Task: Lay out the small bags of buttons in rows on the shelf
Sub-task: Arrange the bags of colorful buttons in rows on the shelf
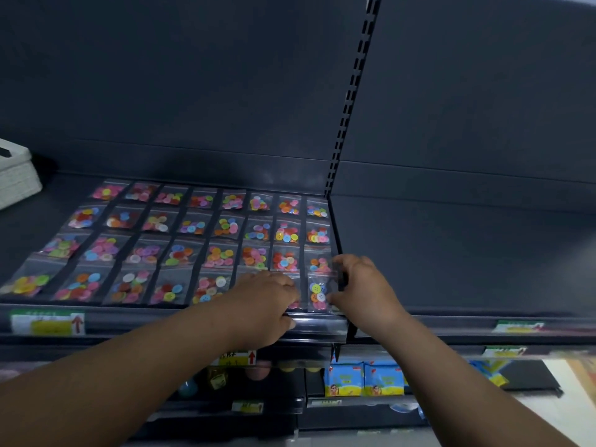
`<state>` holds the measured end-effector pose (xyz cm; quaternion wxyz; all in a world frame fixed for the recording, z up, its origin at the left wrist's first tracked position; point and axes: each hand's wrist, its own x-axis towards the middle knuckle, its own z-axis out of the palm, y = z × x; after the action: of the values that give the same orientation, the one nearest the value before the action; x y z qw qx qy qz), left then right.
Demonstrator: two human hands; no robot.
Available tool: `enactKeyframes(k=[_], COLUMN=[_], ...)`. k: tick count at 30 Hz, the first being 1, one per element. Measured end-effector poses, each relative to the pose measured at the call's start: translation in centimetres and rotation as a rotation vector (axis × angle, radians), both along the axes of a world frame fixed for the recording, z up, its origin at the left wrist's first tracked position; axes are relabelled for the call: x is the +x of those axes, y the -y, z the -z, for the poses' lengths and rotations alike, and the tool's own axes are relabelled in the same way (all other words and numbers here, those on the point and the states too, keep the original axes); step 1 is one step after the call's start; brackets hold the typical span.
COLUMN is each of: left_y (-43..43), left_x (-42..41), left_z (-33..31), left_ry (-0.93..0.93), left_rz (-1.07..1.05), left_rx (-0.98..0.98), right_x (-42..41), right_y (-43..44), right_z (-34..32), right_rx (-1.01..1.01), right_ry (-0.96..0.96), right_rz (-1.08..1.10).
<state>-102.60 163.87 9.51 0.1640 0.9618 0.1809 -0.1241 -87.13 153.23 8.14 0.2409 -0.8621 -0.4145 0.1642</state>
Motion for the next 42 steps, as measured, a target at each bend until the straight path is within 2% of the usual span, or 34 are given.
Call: enactKeyframes(k=[5, 10, 17, 22, 30, 42], left_y=[-0.1, -0.2, -0.5, -1.8, -2.5, -2.5], left_x=[0.0, 0.1, 0.2, 1.4, 3.3, 3.5], left_z=[0.1, 0.2, 0.2, -0.4, 0.2, 0.2], left_ry=[0.011, 0.005, 0.039, 0.134, -0.054, -0.030], left_rz=[-0.002, -0.002, -0.009, -0.040, -0.045, -0.061], left_rx=[-0.003, 0.000, 0.004, 0.101, 0.095, 0.055], right_x=[-0.2, -0.3, -0.2, 0.5, 1.3, 1.6], right_y=[-0.1, -0.4, -0.6, -1.6, -2.9, -3.0], right_z=[-0.1, 0.2, 0.0, -0.5, 0.3, 0.5], right_rx=[0.064, -0.033, -0.007, 0.015, -0.208, -0.250], right_ry=[0.135, 0.141, 0.118, 0.223, 0.293, 0.270], right_rz=[-0.158, -0.284, -0.289, -0.301, -0.444, -0.426])
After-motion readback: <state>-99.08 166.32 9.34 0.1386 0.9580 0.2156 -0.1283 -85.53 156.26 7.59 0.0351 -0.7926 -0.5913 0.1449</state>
